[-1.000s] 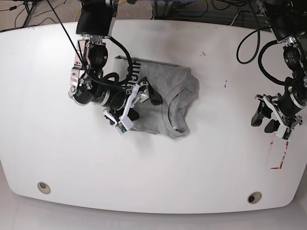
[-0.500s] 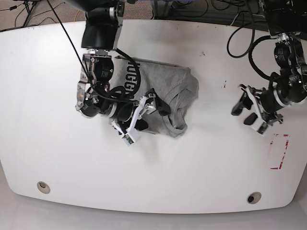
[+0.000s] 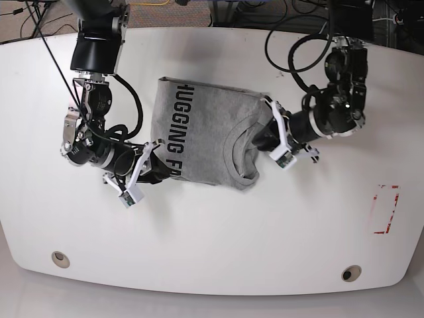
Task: Layout the t-shirt on the table in an organized manner, then fold the t-shirt properly
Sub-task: 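Grasp the folded shirt edges with both grippers, then straighten the folded shirt with both grippers, pulling its edges apart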
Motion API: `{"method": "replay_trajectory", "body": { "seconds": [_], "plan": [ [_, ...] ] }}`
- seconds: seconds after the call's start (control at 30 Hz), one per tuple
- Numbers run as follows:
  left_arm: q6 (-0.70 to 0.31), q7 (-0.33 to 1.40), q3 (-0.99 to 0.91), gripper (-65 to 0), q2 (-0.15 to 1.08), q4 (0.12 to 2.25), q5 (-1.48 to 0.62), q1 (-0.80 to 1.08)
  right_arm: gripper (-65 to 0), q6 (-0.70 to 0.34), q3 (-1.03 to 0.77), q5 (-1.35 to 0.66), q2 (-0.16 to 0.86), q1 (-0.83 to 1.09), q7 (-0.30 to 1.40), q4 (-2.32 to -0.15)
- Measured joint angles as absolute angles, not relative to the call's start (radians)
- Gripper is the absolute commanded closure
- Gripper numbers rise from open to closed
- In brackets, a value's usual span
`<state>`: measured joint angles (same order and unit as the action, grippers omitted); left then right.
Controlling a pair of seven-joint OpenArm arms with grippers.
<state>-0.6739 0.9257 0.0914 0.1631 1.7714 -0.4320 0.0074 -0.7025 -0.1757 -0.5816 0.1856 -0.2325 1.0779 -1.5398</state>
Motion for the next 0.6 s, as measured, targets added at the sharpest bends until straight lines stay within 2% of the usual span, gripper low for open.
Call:
{"method": "replay_trajectory", "body": {
  "seconds": [0.13,0.3,0.43,0.6],
  "plan": [
    [-0.674,0.915,0.128,-7.5,0.096,1.769,-0.329,0.017,-7.3,-0.695,-0.178,-0.571,0.189,-0.233,1.062,-1.509],
    [-0.670,0.809,0.194,-7.5,0.014,1.769,-0.172,0.042,-7.0,-0.691,-0.152,-0.507,0.193,-0.225,0.968,-1.498],
    [-0.636,0.777,0.263,-7.5,-0.032,1.766,-0.006,0.086,-6.8,-0.692,-0.077,-0.349,0.173,-0.234,0.869,-1.496],
    [-0.636,0.739,0.299,-7.5,-0.038,1.736,0.025,0.108,-6.7,-0.703,-0.054,-0.199,0.110,-0.237,0.709,-1.404]
  ]
}}
